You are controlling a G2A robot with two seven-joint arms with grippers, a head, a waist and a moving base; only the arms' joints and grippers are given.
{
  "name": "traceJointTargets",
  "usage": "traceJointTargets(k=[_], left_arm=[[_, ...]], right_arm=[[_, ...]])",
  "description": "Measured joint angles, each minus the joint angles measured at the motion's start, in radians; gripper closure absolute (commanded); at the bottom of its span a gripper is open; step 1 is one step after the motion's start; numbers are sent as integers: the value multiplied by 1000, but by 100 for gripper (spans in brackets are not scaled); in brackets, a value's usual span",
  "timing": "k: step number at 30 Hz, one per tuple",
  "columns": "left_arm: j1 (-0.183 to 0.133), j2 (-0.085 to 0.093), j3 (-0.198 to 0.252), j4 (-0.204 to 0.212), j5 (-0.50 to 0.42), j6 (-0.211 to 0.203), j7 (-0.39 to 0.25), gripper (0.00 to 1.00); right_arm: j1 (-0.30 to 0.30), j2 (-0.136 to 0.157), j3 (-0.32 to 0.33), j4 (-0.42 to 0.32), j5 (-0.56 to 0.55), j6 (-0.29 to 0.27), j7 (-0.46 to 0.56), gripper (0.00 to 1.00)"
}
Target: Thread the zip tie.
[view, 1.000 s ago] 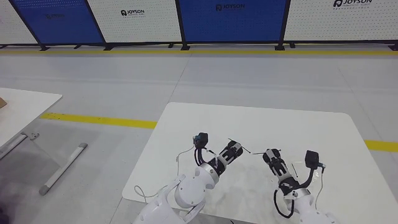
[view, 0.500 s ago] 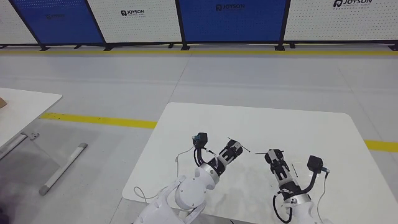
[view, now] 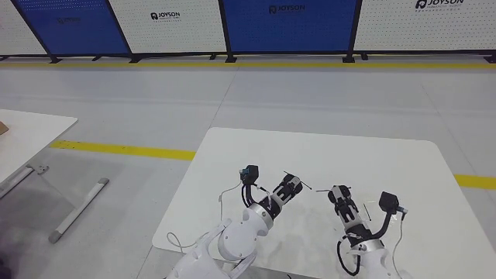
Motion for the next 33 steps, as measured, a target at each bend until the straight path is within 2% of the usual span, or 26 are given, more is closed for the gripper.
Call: traceJointTargets(k=[12, 22, 33], left_arm=[[0, 0, 0, 0, 0, 0, 0, 100], [0, 0, 0, 0, 0, 0, 0, 100], [0, 0, 0, 0, 0, 0, 0, 100]], right_arm=[[24, -16, -22, 26, -7, -10, -33, 100], [52, -28, -26, 67, 13, 1, -16, 100], [58, -36, -15, 74, 36, -21, 0, 100]])
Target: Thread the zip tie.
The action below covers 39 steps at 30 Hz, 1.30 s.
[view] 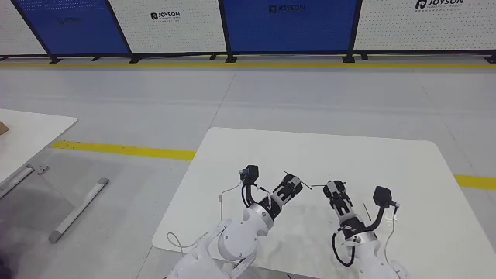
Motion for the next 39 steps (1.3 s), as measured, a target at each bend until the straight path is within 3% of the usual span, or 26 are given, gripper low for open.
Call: traceJointTargets(k=[21, 39], left_arm=[[0, 0, 0, 0, 0, 0, 0, 100], [0, 0, 0, 0, 0, 0, 0, 100]], right_arm=[[-47, -5, 29, -42, -12, -5, 13, 100], [-38, -15, 23, -33, -26, 14, 35, 100]])
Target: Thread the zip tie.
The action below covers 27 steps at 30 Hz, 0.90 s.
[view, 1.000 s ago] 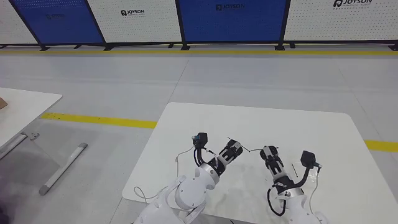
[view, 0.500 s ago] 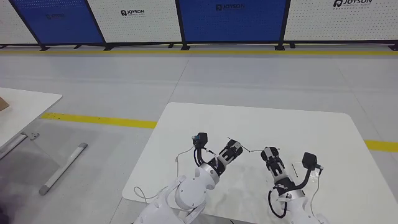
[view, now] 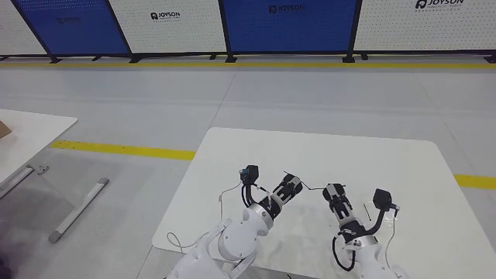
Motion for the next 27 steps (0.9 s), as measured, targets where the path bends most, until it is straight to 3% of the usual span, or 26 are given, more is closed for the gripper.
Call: traceJointTargets(k=[15, 27], left_arm=[[0, 0, 0, 0, 0, 0, 0, 100], [0, 0, 0, 0, 0, 0, 0, 100]], right_arm=[[-27, -3, 24, -24, -3, -10, -15, 100], [-10, -10, 15, -10, -6, 7, 16, 100]])
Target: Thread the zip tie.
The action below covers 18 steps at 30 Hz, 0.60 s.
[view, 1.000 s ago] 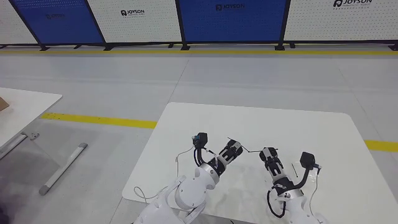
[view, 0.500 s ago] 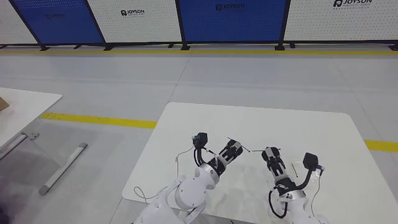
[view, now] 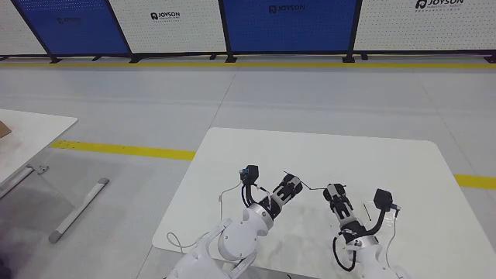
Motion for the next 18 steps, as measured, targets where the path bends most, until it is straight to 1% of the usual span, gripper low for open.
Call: traceJointTargets(k=[3, 8, 18], left_arm=[[0, 0, 0, 0, 0, 0, 0, 100], [0, 0, 0, 0, 0, 0, 0, 100], [0, 0, 0, 0, 0, 0, 0, 100]], right_arm=[[3, -2, -4, 2, -9, 7, -4, 100], [4, -4, -2, 7, 26, 8, 23, 100], [4, -4, -2, 7, 26, 9, 22, 100]])
